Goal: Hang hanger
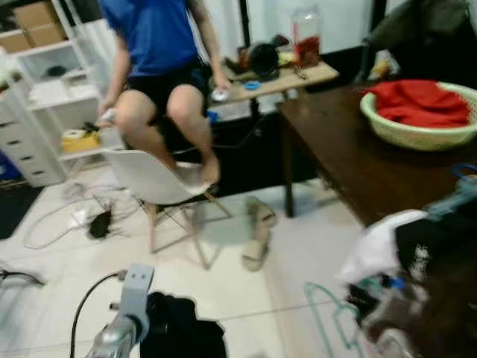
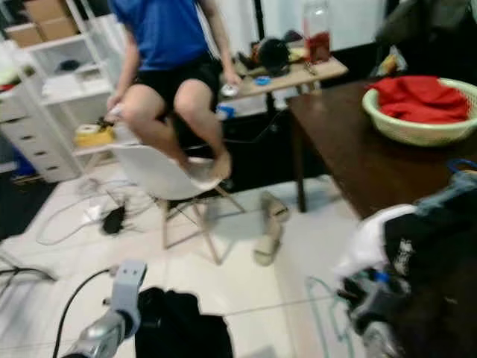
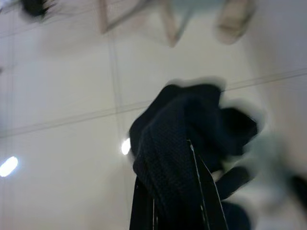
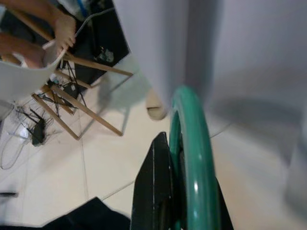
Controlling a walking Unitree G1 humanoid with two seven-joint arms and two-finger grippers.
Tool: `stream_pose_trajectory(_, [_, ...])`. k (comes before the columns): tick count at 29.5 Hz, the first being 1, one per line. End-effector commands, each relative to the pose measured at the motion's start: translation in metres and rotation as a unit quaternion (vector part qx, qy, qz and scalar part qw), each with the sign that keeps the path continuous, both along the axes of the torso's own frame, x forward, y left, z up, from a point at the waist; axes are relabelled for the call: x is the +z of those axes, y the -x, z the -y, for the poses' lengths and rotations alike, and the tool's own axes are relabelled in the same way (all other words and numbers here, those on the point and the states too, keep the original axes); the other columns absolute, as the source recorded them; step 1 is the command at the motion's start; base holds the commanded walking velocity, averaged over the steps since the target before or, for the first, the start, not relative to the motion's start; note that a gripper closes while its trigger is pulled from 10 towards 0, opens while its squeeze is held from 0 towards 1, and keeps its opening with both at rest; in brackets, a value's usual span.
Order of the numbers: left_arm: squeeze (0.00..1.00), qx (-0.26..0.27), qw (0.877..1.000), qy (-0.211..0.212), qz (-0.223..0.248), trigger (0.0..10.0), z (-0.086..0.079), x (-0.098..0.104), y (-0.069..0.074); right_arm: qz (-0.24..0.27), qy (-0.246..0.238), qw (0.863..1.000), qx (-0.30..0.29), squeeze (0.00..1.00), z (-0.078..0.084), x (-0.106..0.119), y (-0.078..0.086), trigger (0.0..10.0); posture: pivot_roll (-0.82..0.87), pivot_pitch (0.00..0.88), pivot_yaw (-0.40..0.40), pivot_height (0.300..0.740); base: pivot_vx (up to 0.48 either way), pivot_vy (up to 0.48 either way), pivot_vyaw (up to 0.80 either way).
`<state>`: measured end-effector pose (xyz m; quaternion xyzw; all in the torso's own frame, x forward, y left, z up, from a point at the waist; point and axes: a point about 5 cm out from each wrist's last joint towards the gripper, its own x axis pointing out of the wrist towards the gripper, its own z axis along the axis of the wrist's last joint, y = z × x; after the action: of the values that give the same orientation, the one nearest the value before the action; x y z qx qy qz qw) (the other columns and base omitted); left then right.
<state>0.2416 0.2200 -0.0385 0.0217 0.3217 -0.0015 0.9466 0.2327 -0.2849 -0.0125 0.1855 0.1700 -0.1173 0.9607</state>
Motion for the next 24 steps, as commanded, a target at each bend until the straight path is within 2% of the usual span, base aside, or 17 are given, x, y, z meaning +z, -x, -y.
stream_pose_trajectory(1, [0.0, -0.002, 1.0, 0.0, 0.016, 10.0, -0.001, 0.008, -0.01, -0.025, -0.019, 0.999, -0.02, 0.0, -0.002, -0.011, 0.011, 10.0, -0.11, 0.0, 0.256, 0.74, 0.0, 0.0, 0.0])
stream_pose_trajectory(4, [0.0, -0.006, 1.0, -0.003, 0.016, 10.0, -0.001, 0.008, -0.011, -0.028, -0.016, 0.999, -0.014, 0.0, -0.002, -0.011, 0.011, 10.0, -0.11, 0.0, 0.235, 0.74, 0.0, 0.0, 0.0])
stream_pose_trajectory(6, [0.0, -0.006, 1.0, -0.008, 0.024, 10.0, 0.002, 0.009, -0.012, -0.031, -0.019, 0.999, -0.006, 0.0, -0.001, -0.011, 0.011, 10.0, -0.1, 0.0, 0.177, 0.74, 0.0, 0.0, 0.0])
stream_pose_trajectory(12, [0.0, -0.007, 0.999, -0.013, 0.032, 10.0, 0.006, 0.009, -0.013, -0.035, -0.02, 0.999, -0.004, 0.0, 0.001, -0.011, 0.012, 10.0, -0.09, 0.0, 0.142, 0.74, 0.0, 0.0, 0.0])
stream_pose_trajectory(19, [0.0, -0.005, 0.999, -0.005, 0.035, 10.0, 0.009, 0.009, -0.013, -0.036, -0.022, 0.999, -0.007, 0.0, 0.005, -0.01, 0.013, 10.0, -0.08, 0.0, 0.138, 0.74, 0.0, 0.0, 0.0])
stream_pose_trajectory(24, [0.0, -0.006, 1.0, 0.007, 0.029, 10.0, 0.011, 0.008, -0.013, -0.033, -0.02, 0.999, -0.014, 0.0, 0.006, -0.009, 0.013, 10.0, -0.09, 0.0, 0.201, 0.74, 0.0, 0.0, 0.0])
